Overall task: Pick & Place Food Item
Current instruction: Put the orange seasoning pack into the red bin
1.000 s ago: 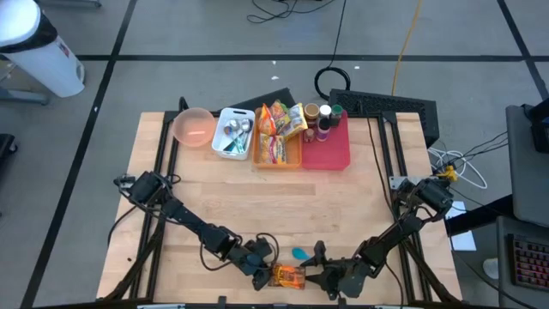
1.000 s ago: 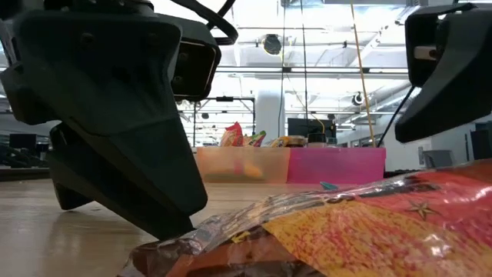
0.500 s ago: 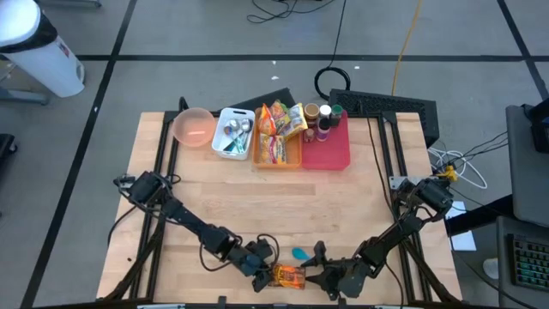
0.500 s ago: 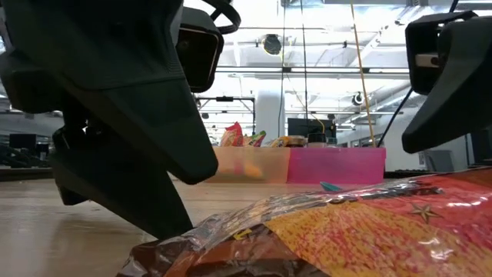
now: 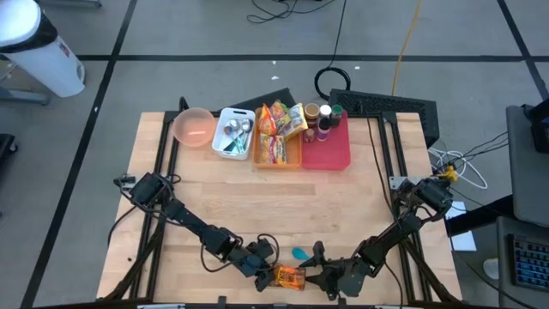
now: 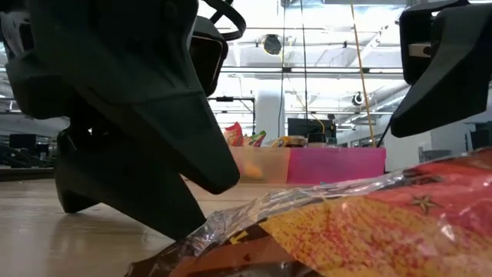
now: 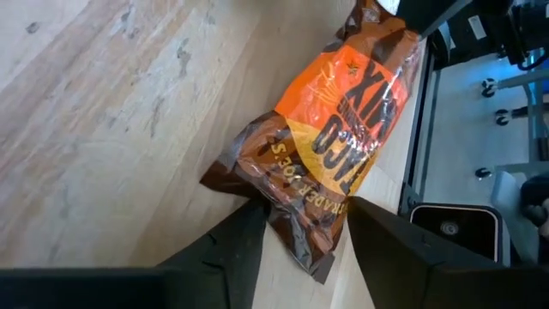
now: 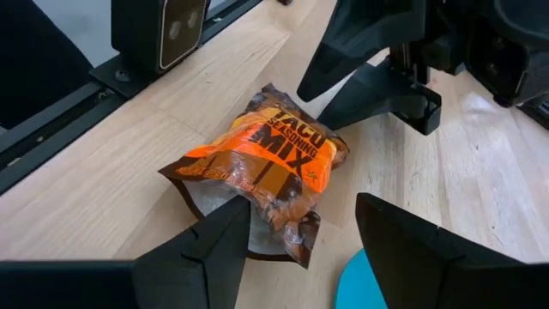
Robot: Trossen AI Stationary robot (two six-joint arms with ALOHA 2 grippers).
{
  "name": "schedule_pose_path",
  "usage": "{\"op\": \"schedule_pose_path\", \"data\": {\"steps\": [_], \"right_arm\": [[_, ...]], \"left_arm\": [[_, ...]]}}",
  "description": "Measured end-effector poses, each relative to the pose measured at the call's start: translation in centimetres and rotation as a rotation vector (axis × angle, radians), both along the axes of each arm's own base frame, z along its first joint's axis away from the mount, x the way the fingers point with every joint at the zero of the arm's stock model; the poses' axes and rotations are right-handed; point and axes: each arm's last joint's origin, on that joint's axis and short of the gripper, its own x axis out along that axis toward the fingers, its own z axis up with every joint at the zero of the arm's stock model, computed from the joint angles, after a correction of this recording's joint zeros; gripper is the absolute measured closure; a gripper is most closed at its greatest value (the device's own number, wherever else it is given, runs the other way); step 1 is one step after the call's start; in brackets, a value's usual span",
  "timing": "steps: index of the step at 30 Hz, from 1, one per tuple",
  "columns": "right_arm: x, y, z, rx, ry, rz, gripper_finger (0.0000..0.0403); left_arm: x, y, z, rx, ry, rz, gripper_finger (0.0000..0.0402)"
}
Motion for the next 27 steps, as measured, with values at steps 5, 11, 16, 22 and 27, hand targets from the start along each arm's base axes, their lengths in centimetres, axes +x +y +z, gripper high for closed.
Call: {"op": "schedule_pose_path", "data": {"steps": [5,11,16,22,27], "right_arm": [[0.1,-0.1,0.0,0.009,0.001,-0.008,0.0235],[0.1,0.0,0.0,0.014,-0.004,-0.007,0.0337],[0.1,-0.1,0.0,0.012,-0.005,-0.009,0.0393],[0.1,-0.1,0.0,0.017,-0.006,-0.018,0.0400],[-0.1,-0.2,0.4,0.001,-0.010,-0.055,0.0402]], "left_arm": [[0.6,0.3,0.5,0.000,-0.058,-0.013,0.0245],[1.0,0.8,0.5,0.015,-0.092,-0.023,0.0256],[1.3,1.0,0.7,0.004,-0.109,-0.035,0.0256],[1.8,2.0,1.9,-0.006,-0.140,-0.108,0.0256],[1.6,3.0,3.5,0.045,-0.154,-0.146,0.0257]]}}
